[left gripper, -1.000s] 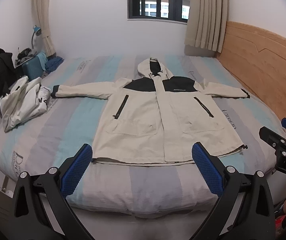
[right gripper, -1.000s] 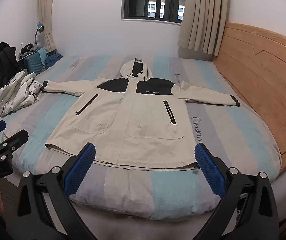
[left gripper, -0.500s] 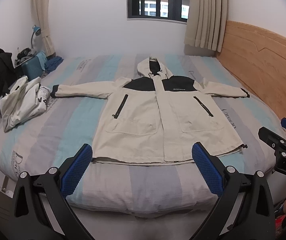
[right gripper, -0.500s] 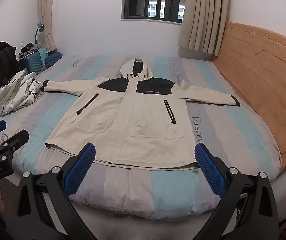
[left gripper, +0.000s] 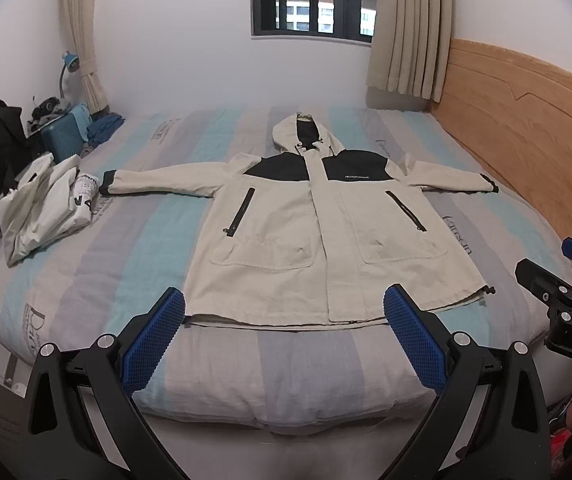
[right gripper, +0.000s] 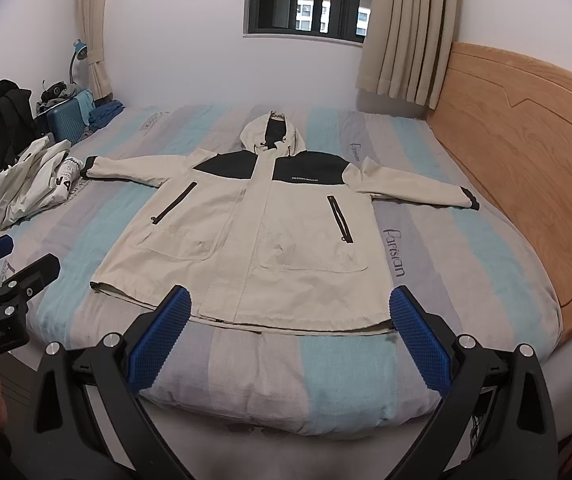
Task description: Fold large clothes
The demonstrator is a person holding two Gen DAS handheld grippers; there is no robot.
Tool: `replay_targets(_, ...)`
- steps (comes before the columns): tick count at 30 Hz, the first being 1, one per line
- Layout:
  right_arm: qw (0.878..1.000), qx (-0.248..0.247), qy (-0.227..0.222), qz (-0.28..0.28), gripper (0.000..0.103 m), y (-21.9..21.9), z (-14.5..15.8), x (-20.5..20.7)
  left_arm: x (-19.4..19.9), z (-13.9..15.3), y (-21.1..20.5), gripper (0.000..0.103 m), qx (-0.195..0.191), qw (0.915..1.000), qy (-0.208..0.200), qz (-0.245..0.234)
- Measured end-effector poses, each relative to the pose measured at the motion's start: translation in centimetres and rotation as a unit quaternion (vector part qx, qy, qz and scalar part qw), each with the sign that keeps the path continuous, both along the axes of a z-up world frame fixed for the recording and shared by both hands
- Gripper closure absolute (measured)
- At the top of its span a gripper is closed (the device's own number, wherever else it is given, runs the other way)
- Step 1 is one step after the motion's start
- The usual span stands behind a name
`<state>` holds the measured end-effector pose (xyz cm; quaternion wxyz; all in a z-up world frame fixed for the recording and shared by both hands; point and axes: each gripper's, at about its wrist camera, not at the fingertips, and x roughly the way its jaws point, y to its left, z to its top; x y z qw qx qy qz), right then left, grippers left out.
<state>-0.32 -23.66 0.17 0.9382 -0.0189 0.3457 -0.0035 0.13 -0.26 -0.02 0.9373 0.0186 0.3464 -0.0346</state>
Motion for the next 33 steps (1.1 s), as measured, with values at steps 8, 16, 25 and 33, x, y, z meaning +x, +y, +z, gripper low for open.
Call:
replay_targets(8, 1.000, 0.011, 0.006, -0.007, 0.007, 0.5, -0.6, 1.0, 1.7, -0.9, 0.4, 0.006, 0.001, 0.9999, 0.012, -0.007)
replay_targets(16, 1.000, 0.011, 0.016, 0.000, 0.007, 0.8, -1.0, 4.4, 5.6, -1.2, 1.1, 0.006, 0.003, 0.9997, 0.007, -0.022)
replay_targets(25, 0.999, 0.023, 0.025, -0.010, 0.007, 0.0, -0.9, 9.8, 12.4, -2.1, 1.2, 0.006, 0.022, 0.9982, 0.021, -0.052)
replay_targets(33, 0.999, 0.041, 0.026, -0.018, 0.007, -2.1, -0.1, 15.8, 17.4, 0.1, 1.5, 0.006, 0.037, 0.9979, 0.023, -0.048)
